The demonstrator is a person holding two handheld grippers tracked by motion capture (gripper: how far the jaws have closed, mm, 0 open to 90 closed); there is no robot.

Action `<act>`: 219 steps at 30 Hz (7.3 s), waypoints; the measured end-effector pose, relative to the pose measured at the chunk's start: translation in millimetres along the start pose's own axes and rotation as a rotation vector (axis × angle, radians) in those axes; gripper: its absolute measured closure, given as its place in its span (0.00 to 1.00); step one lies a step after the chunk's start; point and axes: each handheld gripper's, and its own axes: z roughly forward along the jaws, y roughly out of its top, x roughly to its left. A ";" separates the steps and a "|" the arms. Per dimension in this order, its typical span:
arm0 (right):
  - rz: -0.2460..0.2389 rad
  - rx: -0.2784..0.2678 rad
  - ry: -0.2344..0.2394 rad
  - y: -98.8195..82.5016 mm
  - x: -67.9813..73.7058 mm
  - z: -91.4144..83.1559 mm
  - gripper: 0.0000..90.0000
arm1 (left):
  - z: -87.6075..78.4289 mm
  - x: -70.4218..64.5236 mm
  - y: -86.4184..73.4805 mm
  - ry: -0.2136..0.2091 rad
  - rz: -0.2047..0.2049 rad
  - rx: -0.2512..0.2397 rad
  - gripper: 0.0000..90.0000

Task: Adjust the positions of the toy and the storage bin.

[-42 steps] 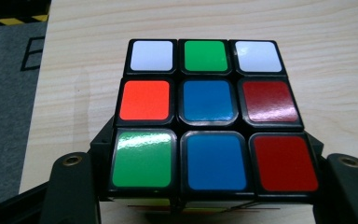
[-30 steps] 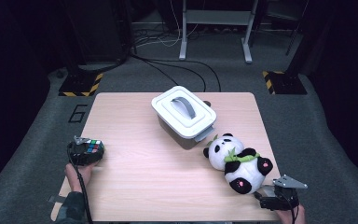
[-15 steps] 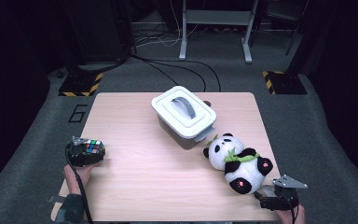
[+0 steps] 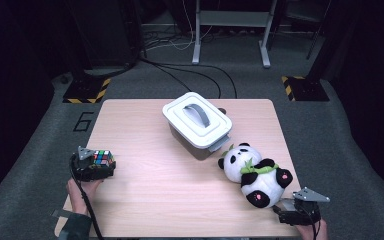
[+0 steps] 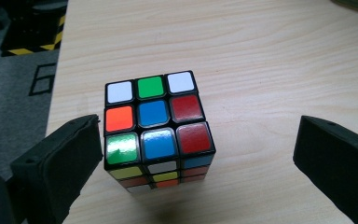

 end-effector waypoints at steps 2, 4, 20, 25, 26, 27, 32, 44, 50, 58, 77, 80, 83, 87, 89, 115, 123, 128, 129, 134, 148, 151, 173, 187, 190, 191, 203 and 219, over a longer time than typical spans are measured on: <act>0.000 0.000 0.000 0.0 0.0 0.0 0.03 | -5.7 -2.4 1.6 0.001 -0.005 -0.010 0.00; -0.001 0.000 0.000 0.0 -0.1 0.0 0.03 | -6.9 -3.8 2.1 0.001 -0.004 -0.023 0.00; 0.000 0.000 0.000 0.0 0.0 0.1 0.03 | -17.2 -62.9 -0.6 -0.116 0.149 -0.023 0.00; -0.001 0.000 0.000 0.0 -0.1 0.1 0.03 | -4.9 -84.9 -13.7 -0.163 0.218 0.038 0.00; -0.001 0.000 0.000 0.0 -0.1 0.1 0.03 | -4.9 -84.9 -13.7 -0.163 0.218 0.038 0.00; 0.000 0.000 0.000 0.0 0.0 0.0 0.03 | 2.1 -91.2 -19.6 -0.191 0.233 0.065 0.00; 0.000 0.000 -0.002 -0.1 0.1 -0.1 0.03 | 12.5 -97.1 -29.1 -0.216 0.263 0.108 0.00; 0.001 0.000 -0.002 0.1 0.2 0.0 0.03 | 23.4 -97.0 -45.5 -0.263 0.199 0.095 0.00; 0.000 0.003 -0.003 0.4 0.2 0.0 0.03 | 23.8 -96.9 -45.4 -0.266 0.199 0.094 0.00; 0.001 0.035 -0.005 2.4 0.5 -0.7 0.00 | 23.5 -97.1 -45.5 -0.265 0.198 0.095 0.00; 0.018 0.052 0.010 25.2 16.8 -48.2 0.00 | 23.4 -96.9 -45.7 -0.268 0.202 0.096 0.00; 0.012 0.042 0.004 33.1 20.8 -56.4 0.00 | 23.5 -97.0 -45.8 -0.268 0.202 0.095 0.00; -0.007 0.023 0.009 42.3 25.8 -63.5 0.00 | 23.6 -97.1 -45.7 -0.270 0.206 0.093 0.00; -0.024 -0.009 0.019 56.0 32.9 -71.3 0.00 | 23.6 -97.2 -45.8 -0.269 0.206 0.092 0.00; -0.038 -0.018 0.019 63.2 36.5 -73.5 0.00 | 23.6 -97.2 -45.8 -0.269 0.206 0.092 0.00; -0.159 0.009 0.061 147.5 72.8 -36.9 0.01 | 23.5 -97.2 -45.9 -0.269 0.205 0.093 0.00; -0.161 0.040 0.070 153.2 80.7 -16.7 0.15 | 23.5 -97.2 -45.8 -0.270 0.206 0.092 0.00; -0.147 0.061 0.055 154.4 83.9 -5.3 0.31 | 23.5 -97.2 -45.8 -0.270 0.206 0.092 0.00; -0.146 0.067 0.046 154.5 84.7 -3.9 0.35 | 23.5 -97.1 -45.8 -0.270 0.207 0.092 0.00; -0.143 0.081 0.015 154.2 87.0 0.8 0.47 | 23.5 -97.2 -45.9 -0.269 0.206 0.093 0.00; -0.166 0.117 0.015 147.3 90.5 8.3 0.72 | 23.3 -97.2 -46.0 -0.269 0.205 0.093 0.00; -0.183 0.111 0.011 145.6 92.9 7.7 0.76 | 23.2 -97.3 -46.0 -0.268 0.205 0.094 0.00; -0.202 0.066 0.081 143.7 92.1 -7.0 0.82 | 23.3 -96.9 -45.7 -0.269 0.207 0.094 0.00; -0.225 0.061 0.142 145.6 105.8 -11.0 0.82 | 23.0 -96.9 -45.5 -0.269 0.208 0.098 0.00; -0.224 0.062 0.156 145.5 109.3 -12.0 0.82 | 23.0 -96.8 -45.5 -0.270 0.208 0.098 0.00; -0.230 0.063 0.163 145.6 110.0 -12.3 0.82 | 23.0 -96.8 -45.5 -0.270 0.207 0.098 0.00; -0.257 0.056 0.220 148.5 123.8 -13.3 0.82 | 23.1 -96.7 -45.5 -0.270 0.210 0.098 0.00; -0.313 0.050 0.299 157.4 149.9 -6.8 0.82 | 23.0 -96.9 -45.6 -0.269 0.208 0.097 0.00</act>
